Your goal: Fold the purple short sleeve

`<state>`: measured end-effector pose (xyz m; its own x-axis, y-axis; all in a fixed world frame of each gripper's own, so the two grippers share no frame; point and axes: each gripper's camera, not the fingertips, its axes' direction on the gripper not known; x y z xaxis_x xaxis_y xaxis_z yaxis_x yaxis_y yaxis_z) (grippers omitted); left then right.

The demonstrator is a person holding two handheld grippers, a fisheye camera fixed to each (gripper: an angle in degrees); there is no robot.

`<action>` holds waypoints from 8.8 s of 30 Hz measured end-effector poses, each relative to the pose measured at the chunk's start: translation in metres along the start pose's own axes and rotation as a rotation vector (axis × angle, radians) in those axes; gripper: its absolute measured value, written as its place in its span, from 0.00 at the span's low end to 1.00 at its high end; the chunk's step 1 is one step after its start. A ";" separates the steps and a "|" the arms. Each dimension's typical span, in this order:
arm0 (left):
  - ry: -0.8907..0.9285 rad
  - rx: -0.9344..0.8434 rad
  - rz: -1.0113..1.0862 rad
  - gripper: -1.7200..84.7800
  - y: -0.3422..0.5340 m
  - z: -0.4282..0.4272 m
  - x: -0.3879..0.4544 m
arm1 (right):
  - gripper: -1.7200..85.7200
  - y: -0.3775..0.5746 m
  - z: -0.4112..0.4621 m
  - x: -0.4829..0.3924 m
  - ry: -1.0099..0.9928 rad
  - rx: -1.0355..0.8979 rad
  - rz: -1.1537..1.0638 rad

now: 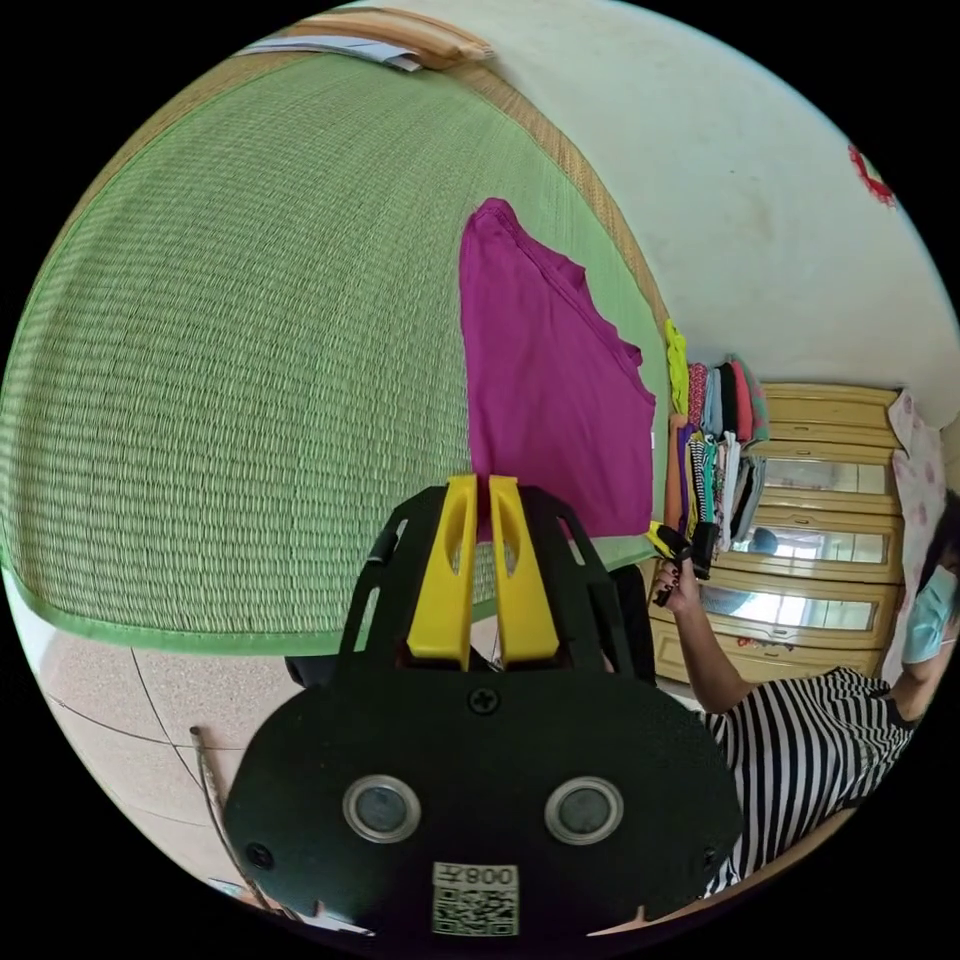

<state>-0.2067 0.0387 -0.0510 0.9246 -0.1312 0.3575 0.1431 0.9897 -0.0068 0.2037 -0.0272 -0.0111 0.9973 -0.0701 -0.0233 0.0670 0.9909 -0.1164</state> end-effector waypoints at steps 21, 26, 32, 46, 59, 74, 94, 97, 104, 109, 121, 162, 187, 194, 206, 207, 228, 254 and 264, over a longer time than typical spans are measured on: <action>-0.001 0.031 -0.067 0.05 0.028 0.117 -0.076 | 0.02 0.045 -0.053 -0.013 0.035 -0.007 0.030; -0.020 0.069 -0.087 0.04 0.045 0.156 -0.088 | 0.02 0.051 -0.063 -0.019 0.022 0.017 0.034; -0.064 0.099 0.025 0.05 0.077 0.206 -0.069 | 0.02 0.059 -0.077 -0.028 -0.015 0.049 0.026; -0.084 -0.291 0.902 0.11 0.133 0.560 0.178 | 0.02 0.069 -0.107 -0.048 -0.129 0.121 -0.009; -0.522 -0.282 1.122 0.06 0.199 0.756 0.207 | 0.02 0.046 -0.107 -0.051 -0.162 0.092 -0.041; -0.367 -0.264 0.981 0.05 0.200 0.823 0.176 | 0.12 -0.060 -0.093 -0.008 -0.116 0.119 0.058; -0.231 -0.279 0.946 0.05 0.184 0.829 0.158 | 0.09 -0.245 -0.008 0.005 -0.032 0.008 -0.002; -0.218 -0.282 0.939 0.05 0.180 0.820 0.157 | 0.07 -0.258 0.005 0.011 -0.029 -0.005 -0.003; -0.178 -0.269 0.924 0.05 0.171 0.781 0.159 | 0.05 -0.272 0.020 0.027 -0.016 -0.005 0.005; -0.138 -0.270 0.921 0.05 0.168 0.746 0.162 | 0.05 -0.271 0.018 0.036 -0.027 0.043 -0.006; -0.010 -0.211 0.844 0.05 0.148 0.604 0.156 | 0.05 -0.272 0.055 0.055 0.016 0.117 0.056; 0.477 0.130 -0.148 0.05 0.070 0.001 -0.135 | 0.07 -0.385 0.612 -0.024 0.315 -0.190 -0.184; 0.282 0.164 0.047 0.09 0.089 -0.152 -0.041 | 0.02 -0.409 0.716 0.072 0.467 -0.274 -0.370; 0.119 0.139 0.175 0.09 0.043 -0.143 0.008 | 0.02 -0.412 0.711 0.097 0.406 -0.263 -0.376; 0.080 0.102 0.160 0.05 0.024 -0.159 0.026 | 0.02 -0.383 0.670 0.131 0.266 -0.206 -0.416; 0.070 0.104 0.153 0.05 0.024 -0.160 0.025 | 0.02 -0.378 0.669 0.136 0.268 -0.204 -0.419; 0.129 0.025 0.129 0.08 0.081 -0.151 0.044 | 0.08 -0.388 0.767 0.119 0.642 -0.251 -0.702; 0.145 0.094 0.119 0.05 0.100 -0.164 0.038 | 0.03 -0.413 0.784 0.128 0.570 -0.288 -0.660; 0.082 0.038 0.130 0.05 0.109 -0.158 0.038 | 0.02 -0.394 0.719 0.126 0.437 -0.194 -0.613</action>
<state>-0.1003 0.1321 -0.1852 0.9603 -0.0045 0.2789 0.0083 0.9999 -0.0122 0.3252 -0.3439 0.7461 0.6781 -0.6781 -0.2833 0.5562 0.7255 -0.4054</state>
